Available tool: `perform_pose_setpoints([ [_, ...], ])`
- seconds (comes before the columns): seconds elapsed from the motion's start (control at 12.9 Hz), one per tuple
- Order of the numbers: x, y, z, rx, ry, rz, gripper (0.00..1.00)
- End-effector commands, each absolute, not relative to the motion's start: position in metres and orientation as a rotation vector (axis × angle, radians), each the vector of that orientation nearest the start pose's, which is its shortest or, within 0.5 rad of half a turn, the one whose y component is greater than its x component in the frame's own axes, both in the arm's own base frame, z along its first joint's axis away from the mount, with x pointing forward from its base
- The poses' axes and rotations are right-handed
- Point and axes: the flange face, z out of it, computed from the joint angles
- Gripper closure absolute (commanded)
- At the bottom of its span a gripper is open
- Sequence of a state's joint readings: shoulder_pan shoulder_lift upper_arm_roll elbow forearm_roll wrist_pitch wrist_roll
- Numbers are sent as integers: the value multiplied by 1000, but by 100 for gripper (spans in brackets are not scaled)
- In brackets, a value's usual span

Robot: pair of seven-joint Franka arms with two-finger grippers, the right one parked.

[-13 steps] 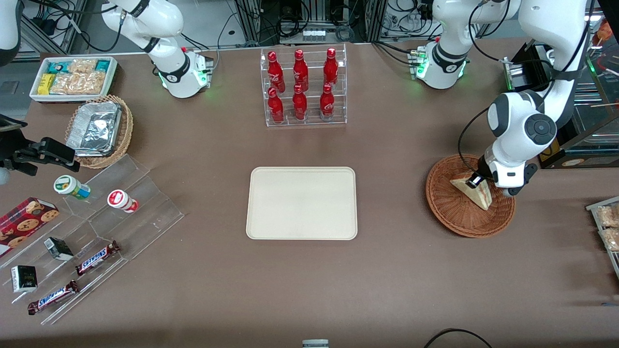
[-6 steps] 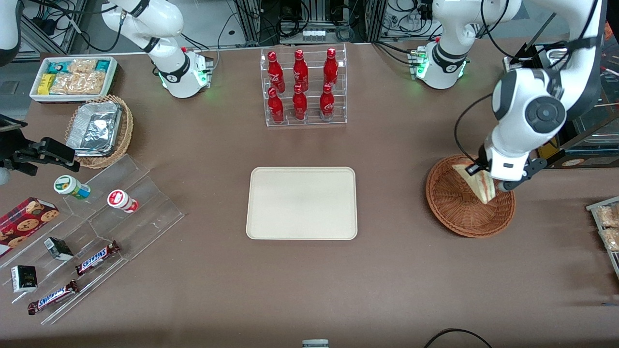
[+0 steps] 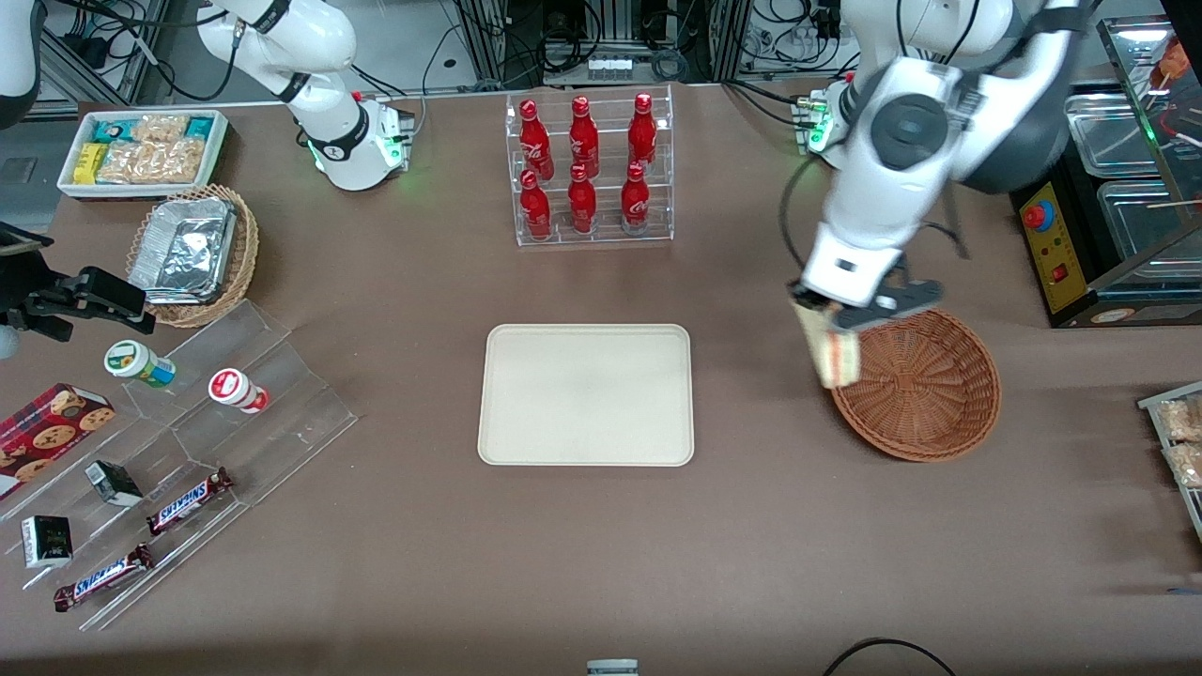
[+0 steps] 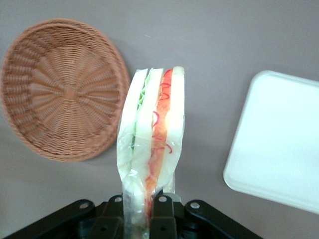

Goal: Place sandwich from basket to tray
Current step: 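Carry the sandwich over the cream tray with the left gripper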

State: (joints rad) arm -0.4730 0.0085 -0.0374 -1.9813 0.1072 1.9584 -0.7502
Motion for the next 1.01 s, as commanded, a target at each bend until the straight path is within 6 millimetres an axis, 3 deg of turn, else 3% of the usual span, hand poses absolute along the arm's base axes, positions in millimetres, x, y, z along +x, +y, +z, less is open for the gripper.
perform_pose_setpoints([
  [0.0, 488, -330, 438, -3050, -134, -77, 97],
  [0.16, 496, -376, 412, -3060, -69, -86, 97],
  [0.39, 508, -417, 370, -3056, -8, -85, 97],
  [0.47, 503, -431, 356, -3062, 30, -103, 97],
  [0.7, 492, -458, 312, -3068, 96, -127, 96],
  [0.93, 492, -466, 275, -3058, 64, -106, 96],
])
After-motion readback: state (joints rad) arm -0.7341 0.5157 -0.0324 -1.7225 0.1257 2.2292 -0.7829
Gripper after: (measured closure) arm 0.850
